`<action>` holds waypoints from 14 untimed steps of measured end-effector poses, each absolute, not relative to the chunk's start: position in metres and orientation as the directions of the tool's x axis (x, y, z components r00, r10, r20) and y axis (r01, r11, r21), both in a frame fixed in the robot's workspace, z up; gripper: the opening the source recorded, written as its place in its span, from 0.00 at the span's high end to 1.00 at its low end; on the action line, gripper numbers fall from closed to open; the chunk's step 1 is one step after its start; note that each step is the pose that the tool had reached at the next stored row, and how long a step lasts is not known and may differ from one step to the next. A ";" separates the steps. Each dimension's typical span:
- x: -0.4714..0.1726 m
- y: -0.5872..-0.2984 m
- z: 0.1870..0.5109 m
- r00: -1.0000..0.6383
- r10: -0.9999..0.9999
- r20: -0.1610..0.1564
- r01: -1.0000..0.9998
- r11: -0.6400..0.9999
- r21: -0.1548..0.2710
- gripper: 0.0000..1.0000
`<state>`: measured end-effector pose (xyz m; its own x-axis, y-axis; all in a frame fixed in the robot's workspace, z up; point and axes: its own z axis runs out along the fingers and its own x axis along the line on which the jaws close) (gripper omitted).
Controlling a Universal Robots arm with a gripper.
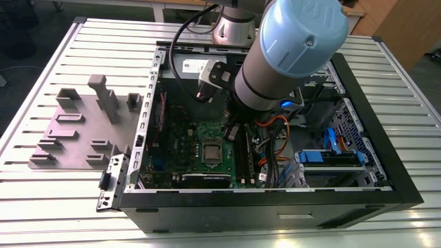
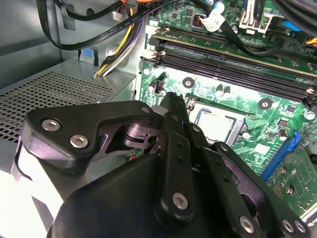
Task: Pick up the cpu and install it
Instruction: 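Install the first cpu locking lever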
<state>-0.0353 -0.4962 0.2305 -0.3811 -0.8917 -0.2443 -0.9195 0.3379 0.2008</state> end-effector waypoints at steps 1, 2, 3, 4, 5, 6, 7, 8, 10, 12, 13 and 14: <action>-0.035 -0.496 0.230 -0.381 -0.892 -0.244 -0.919 0.338 0.201 0.89; -0.035 -0.496 0.230 -0.381 -0.892 -0.244 -0.920 0.338 0.201 0.89; -0.035 -0.496 0.230 -0.381 -0.892 -0.244 -0.919 0.338 0.201 0.89; -0.035 -0.496 0.230 -0.381 -0.892 -0.244 -0.919 0.338 0.201 0.89; -0.035 -0.496 0.230 -0.381 -0.892 -0.244 -0.920 0.338 0.201 0.89; -0.035 -0.496 0.230 -0.381 -0.892 -0.244 -0.919 0.338 0.201 0.89; -0.035 -0.496 0.230 -0.381 -0.892 -0.244 -0.919 0.338 0.201 0.89; -0.035 -0.498 0.230 -0.381 -0.892 -0.244 -0.919 0.338 0.201 0.89; -0.035 -0.498 0.230 -0.381 -0.892 -0.244 -0.919 0.338 0.201 0.89; -0.035 -0.498 0.230 -0.381 -0.892 -0.244 -0.919 0.338 0.201 0.89; -0.035 -0.498 0.230 -0.381 -0.892 -0.244 -0.920 0.338 0.201 0.89; -0.035 -0.499 0.230 -0.381 -0.892 -0.244 -0.919 0.338 0.201 0.89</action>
<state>-0.0353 -0.4986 0.2305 -0.3811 -0.8917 -0.2443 -0.9195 0.3379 0.2008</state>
